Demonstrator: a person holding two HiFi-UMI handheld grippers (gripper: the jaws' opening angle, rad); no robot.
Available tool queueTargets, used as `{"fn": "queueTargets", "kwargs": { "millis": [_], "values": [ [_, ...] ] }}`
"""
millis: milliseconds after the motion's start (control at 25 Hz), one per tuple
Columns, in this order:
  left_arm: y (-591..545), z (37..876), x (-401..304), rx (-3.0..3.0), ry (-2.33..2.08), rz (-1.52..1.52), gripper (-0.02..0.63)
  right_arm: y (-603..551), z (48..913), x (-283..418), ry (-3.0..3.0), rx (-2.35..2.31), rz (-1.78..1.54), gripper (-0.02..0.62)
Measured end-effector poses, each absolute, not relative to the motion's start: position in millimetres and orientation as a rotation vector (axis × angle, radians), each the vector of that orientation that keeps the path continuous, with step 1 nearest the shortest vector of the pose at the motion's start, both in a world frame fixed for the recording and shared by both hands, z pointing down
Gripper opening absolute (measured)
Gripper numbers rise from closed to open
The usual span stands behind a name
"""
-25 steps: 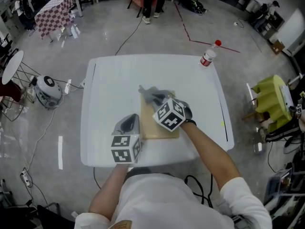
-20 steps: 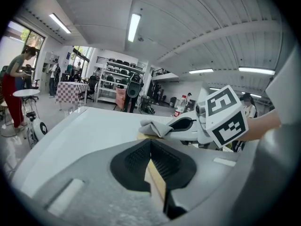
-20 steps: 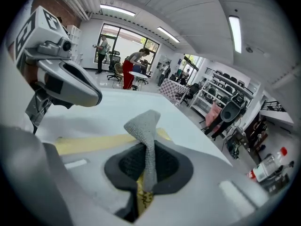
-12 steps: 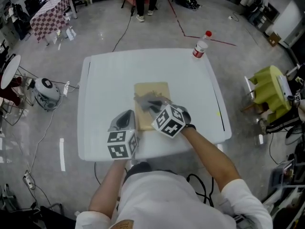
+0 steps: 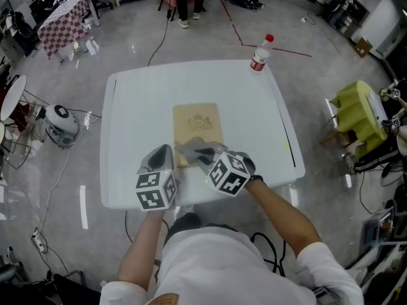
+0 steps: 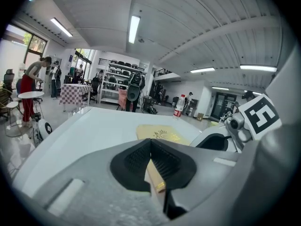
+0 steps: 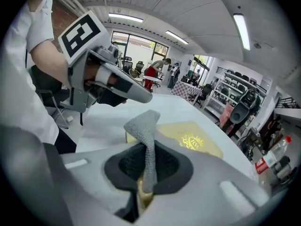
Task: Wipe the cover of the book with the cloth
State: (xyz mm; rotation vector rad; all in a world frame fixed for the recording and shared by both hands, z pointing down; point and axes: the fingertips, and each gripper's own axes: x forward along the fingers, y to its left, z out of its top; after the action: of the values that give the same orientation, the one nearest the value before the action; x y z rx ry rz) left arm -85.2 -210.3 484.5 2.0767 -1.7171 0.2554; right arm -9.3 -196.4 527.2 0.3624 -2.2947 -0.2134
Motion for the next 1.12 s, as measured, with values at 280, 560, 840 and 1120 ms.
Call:
{"fn": "queueTargets", "kwargs": {
  "millis": [280, 560, 840, 1120],
  "values": [
    [-205.8, 491.0, -86.4, 2.054, -1.727, 0.253, 0.006, -166.2, 529.9, -3.3, -2.291, 0.279, -0.252, 0.017],
    [-212.0, 493.7, -95.2, 2.039, -1.734, 0.248, 0.006, -169.8, 512.8, -5.4, -2.333, 0.262, -0.270, 0.017],
    [-224.1, 493.2, -117.9, 2.021, -1.762, 0.217, 0.006, -240.1, 474.6, -32.9, -2.338, 0.384, -0.364, 0.017],
    [-230.6, 497.3, -139.1, 2.011, -1.767, 0.199, 0.006, -307.8, 464.1, -81.0, -2.241, 0.362, -0.484, 0.017]
  ]
}}
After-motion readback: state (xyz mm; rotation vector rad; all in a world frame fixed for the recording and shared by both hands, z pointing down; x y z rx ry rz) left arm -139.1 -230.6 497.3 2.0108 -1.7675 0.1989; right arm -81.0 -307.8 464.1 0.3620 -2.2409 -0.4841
